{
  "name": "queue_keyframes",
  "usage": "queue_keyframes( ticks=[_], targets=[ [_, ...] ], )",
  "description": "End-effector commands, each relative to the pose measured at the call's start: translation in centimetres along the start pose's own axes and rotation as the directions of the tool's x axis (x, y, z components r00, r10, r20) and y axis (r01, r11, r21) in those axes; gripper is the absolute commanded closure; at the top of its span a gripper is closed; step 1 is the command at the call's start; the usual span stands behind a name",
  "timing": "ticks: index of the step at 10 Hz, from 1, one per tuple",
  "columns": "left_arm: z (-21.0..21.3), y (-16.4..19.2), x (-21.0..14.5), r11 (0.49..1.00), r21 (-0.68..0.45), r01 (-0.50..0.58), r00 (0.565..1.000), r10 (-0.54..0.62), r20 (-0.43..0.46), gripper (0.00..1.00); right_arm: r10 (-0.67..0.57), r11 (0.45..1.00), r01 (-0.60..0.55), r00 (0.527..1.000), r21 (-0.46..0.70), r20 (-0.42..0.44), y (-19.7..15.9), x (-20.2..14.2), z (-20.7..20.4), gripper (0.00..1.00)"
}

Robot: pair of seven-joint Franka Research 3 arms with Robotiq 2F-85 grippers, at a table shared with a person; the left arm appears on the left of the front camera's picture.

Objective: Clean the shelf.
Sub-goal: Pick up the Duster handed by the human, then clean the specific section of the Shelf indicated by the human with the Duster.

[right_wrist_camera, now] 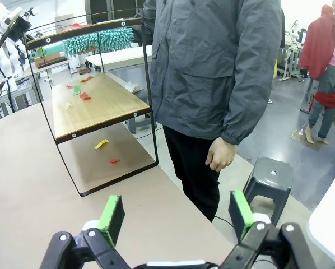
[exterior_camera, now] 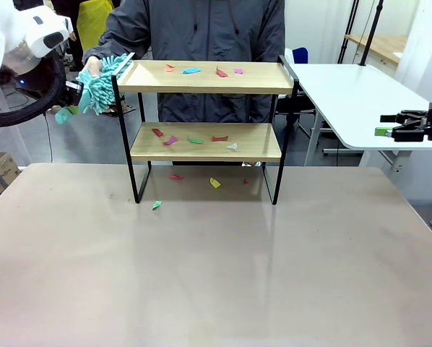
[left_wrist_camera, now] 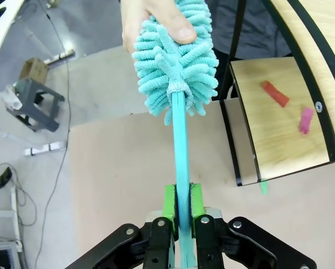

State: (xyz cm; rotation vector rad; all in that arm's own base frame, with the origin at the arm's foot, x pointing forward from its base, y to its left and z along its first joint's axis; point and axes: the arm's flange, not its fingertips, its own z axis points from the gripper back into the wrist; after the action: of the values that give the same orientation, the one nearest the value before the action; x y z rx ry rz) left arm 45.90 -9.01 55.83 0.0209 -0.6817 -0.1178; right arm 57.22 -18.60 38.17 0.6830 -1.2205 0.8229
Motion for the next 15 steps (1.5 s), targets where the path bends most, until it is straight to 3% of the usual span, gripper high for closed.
queue_keyframes(
  ticks=[1,2,12,13,15],
  targets=[
    [0.0,0.2,0.2,0.996,0.039,-0.077,0.997,0.077,0.003,1.0,-0.015,1.0,0.015,1.0,-0.016,-0.001,0.4,0.9,-0.2,0.0],
    [0.0,0.0,0.0,1.0,0.0,0.0,1.0,0.0,0.0,1.0,-0.015,1.0,0.015,1.0,-0.016,-0.001,0.4,0.9,-0.2,0.0],
    [0.0,0.0,0.0,1.0,0.0,0.0,1.0,0.0,0.0,1.0,-0.015,1.0,0.015,1.0,-0.016,-0.001,0.4,0.9,-0.2,0.0],
    [-0.2,-0.3,-0.1,1.0,-0.002,-0.013,1.0,0.013,-0.006,0.87,-0.015,1.0,0.015,1.0,-0.016,-0.001,0.4,0.9,-0.2,0.0],
    [1.7,3.0,-0.2,0.995,-0.001,0.096,0.994,-0.096,-0.043,0.87,-0.015,1.0,0.015,1.0,-0.016,-0.001,0.4,0.9,-0.2,0.0]
  ],
)
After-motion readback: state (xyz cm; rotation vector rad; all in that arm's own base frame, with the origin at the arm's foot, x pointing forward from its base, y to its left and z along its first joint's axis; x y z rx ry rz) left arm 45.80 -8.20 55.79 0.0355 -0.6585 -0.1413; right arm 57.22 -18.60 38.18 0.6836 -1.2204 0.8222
